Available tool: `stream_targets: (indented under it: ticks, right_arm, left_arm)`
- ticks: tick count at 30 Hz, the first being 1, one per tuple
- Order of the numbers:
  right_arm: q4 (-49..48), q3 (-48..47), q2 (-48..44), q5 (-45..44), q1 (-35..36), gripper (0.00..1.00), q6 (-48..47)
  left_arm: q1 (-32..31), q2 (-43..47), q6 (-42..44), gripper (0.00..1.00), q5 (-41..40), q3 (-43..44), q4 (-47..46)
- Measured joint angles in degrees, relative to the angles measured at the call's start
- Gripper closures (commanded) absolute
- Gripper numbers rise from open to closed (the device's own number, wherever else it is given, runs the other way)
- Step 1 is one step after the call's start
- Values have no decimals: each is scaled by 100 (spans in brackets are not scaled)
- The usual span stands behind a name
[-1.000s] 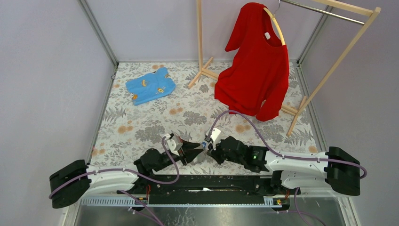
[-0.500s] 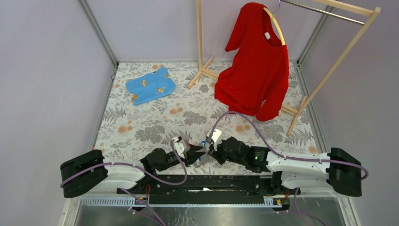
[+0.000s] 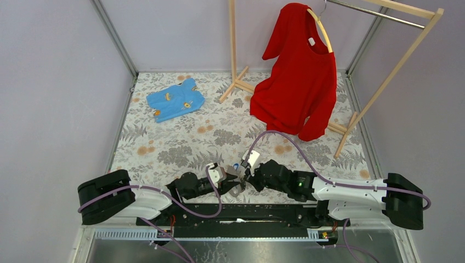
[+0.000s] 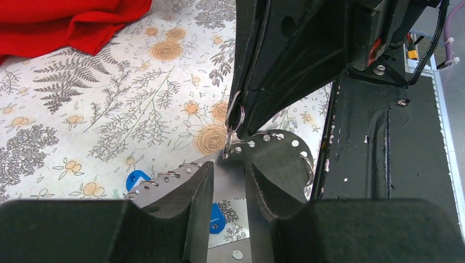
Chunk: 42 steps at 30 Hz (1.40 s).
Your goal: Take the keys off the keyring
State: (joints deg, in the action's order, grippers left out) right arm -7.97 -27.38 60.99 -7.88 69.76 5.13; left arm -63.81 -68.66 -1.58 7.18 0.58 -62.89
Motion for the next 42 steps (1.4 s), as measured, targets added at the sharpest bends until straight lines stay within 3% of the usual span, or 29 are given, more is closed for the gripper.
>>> stream_targets:
  ticks: [42]
  right_arm:
    - [4,2,208,133,0,100,-101]
  left_arm:
    - [-11,-863,354,73,234,107,-828]
